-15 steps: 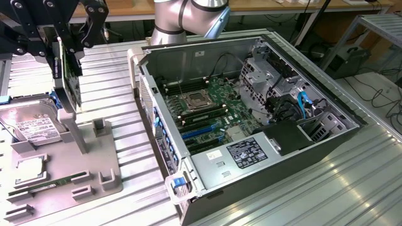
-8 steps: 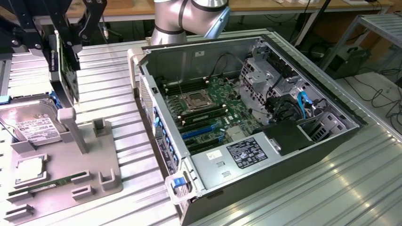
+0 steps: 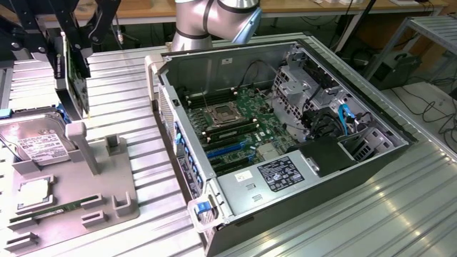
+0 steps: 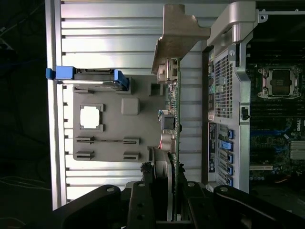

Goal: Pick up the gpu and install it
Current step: 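Pick up the gpu and move the gpu toward the slot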

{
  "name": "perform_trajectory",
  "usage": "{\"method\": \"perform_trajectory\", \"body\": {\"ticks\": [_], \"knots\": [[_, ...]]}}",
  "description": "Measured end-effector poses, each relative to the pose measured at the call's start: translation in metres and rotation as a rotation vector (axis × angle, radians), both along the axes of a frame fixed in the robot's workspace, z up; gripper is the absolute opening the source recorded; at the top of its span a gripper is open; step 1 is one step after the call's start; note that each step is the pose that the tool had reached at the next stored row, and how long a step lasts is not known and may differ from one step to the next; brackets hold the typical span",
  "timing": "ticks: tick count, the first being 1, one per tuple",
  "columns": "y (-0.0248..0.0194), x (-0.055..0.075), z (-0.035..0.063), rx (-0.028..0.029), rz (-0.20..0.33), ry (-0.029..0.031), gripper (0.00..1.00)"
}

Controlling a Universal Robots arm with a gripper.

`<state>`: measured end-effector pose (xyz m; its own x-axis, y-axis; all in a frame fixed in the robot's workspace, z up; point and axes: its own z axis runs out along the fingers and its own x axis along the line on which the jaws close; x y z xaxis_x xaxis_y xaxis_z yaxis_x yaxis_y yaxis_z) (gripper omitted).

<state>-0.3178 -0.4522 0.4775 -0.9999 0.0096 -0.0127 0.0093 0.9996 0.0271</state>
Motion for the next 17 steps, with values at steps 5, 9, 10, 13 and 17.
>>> {"method": "perform_trajectory", "body": {"ticks": [5, 9, 10, 13, 17], "knots": [[0.0, 0.002, 0.0, 0.0, 0.0, 0.0, 0.28], [0.0, 0.006, 0.0, 0.0, 0.0, 0.0, 0.28], [0.0, 0.008, 0.0, 0.0, 0.0, -0.0001, 0.28], [0.0, 0.01, 0.0, 0.0, 0.0, 0.0, 0.28], [0.0, 0.014, -0.0001, 0.0001, 0.0, -0.0001, 0.28]]}}
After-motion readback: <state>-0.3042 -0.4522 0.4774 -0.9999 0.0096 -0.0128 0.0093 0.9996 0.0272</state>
